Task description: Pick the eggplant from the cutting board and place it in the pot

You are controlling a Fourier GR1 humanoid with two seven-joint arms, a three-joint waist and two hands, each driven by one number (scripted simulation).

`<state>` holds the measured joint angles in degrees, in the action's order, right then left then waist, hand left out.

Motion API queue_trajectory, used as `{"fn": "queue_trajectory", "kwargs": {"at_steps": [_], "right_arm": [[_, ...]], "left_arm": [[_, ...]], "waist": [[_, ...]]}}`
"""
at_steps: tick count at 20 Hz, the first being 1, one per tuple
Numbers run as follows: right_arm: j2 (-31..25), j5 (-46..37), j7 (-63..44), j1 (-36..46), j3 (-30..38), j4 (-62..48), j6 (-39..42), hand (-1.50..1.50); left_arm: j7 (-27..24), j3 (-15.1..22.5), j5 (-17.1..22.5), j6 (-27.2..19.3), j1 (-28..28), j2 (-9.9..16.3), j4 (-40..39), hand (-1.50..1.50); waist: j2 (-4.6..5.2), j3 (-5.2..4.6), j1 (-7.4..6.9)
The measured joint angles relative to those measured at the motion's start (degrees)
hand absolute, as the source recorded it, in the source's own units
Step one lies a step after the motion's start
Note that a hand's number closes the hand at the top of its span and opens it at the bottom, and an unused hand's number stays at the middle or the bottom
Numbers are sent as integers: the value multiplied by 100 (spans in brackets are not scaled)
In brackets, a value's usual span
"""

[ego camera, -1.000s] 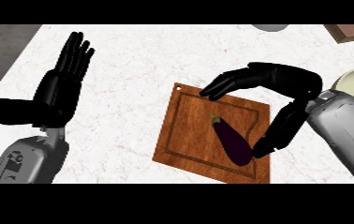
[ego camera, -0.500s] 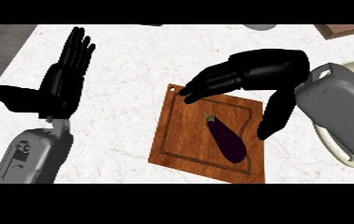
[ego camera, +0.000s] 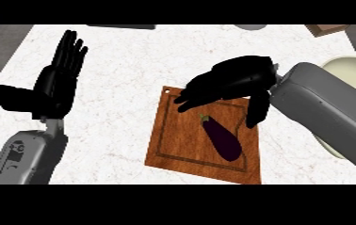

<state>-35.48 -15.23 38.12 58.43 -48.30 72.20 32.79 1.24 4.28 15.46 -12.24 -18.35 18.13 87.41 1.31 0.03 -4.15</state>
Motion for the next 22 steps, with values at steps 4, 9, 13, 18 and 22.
{"fn": "queue_trajectory", "kwargs": {"at_steps": [4, 9, 13, 18, 22], "right_arm": [[274, -413, 272, 122, -539, -538, -303, -150], [504, -710, 641, 210, -974, -1085, -650, -150], [710, -837, 971, 213, -1197, -1470, -947, -150], [743, -849, 1317, 120, -1289, -1629, -1216, -150], [1017, -1121, 1311, 65, -1357, -1877, -1383, -150]], "left_arm": [[-26, -64, -13, -19, -21, -38, -117, 0], [-36, -108, -74, -50, -25, -65, -148, 0], [26, -166, -67, -44, -70, -67, -122, 0], [80, -233, -67, -17, 93, -39, 35, 0], [25, -265, -126, -2, 157, -89, 21, 0]], "waist": [[-24, -3, 83], [-56, -2, 170], [-68, -2, 208], [-95, -2, 265], [-106, -3, 308]]}}
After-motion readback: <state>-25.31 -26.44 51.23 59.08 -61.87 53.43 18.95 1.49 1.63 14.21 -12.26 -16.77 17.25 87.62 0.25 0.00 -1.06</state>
